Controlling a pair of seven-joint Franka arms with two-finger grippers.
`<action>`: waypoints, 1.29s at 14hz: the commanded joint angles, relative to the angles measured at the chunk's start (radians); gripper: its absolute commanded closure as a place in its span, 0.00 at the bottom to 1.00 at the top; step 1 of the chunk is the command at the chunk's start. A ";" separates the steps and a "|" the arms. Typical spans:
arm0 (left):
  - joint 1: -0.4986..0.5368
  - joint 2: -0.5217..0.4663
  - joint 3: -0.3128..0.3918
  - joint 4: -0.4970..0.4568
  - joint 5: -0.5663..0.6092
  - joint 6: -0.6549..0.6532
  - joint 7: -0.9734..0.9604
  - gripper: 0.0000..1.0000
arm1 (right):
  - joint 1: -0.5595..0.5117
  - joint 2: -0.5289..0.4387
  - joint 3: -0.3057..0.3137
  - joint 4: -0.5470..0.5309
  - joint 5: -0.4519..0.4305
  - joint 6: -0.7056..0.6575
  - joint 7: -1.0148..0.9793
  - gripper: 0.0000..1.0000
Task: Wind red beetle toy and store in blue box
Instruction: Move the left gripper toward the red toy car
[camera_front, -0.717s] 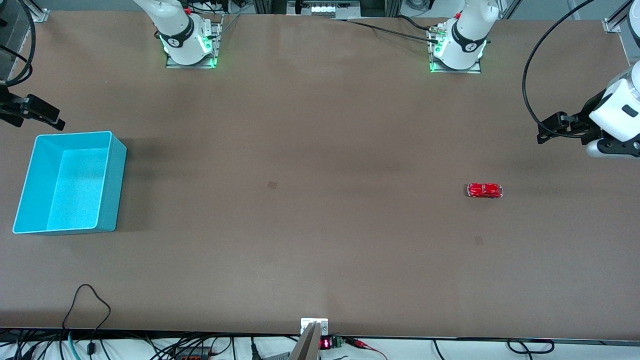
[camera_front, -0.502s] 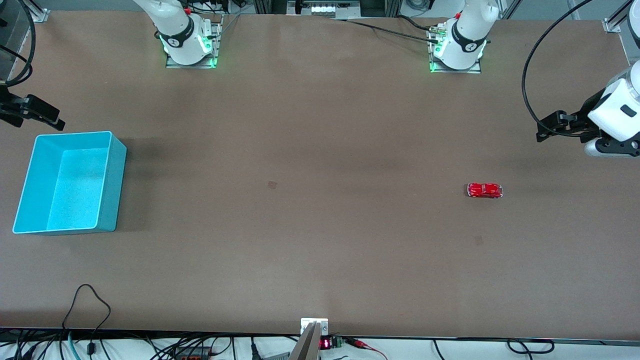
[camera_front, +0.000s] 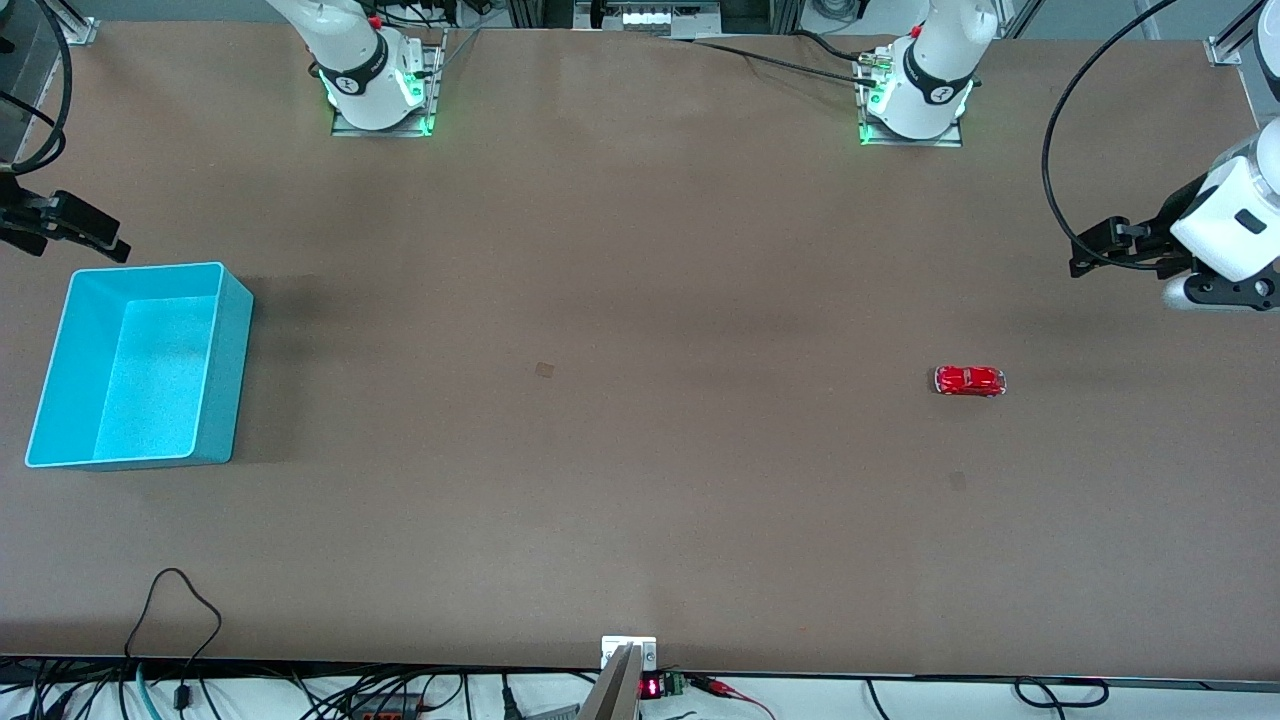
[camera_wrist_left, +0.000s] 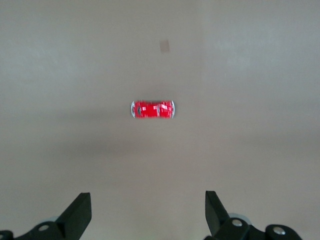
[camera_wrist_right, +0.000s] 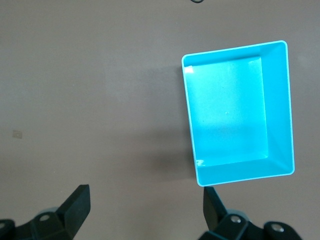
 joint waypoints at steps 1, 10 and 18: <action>-0.007 0.012 -0.004 0.011 -0.014 -0.068 0.008 0.00 | 0.002 0.006 0.002 0.016 -0.015 -0.004 -0.001 0.00; 0.004 0.071 -0.004 -0.010 -0.007 -0.074 0.351 0.00 | 0.002 0.006 0.002 0.014 -0.012 -0.004 -0.001 0.00; 0.052 0.088 -0.003 -0.167 0.001 0.185 0.848 0.00 | 0.000 0.007 0.002 0.014 -0.006 -0.002 -0.001 0.00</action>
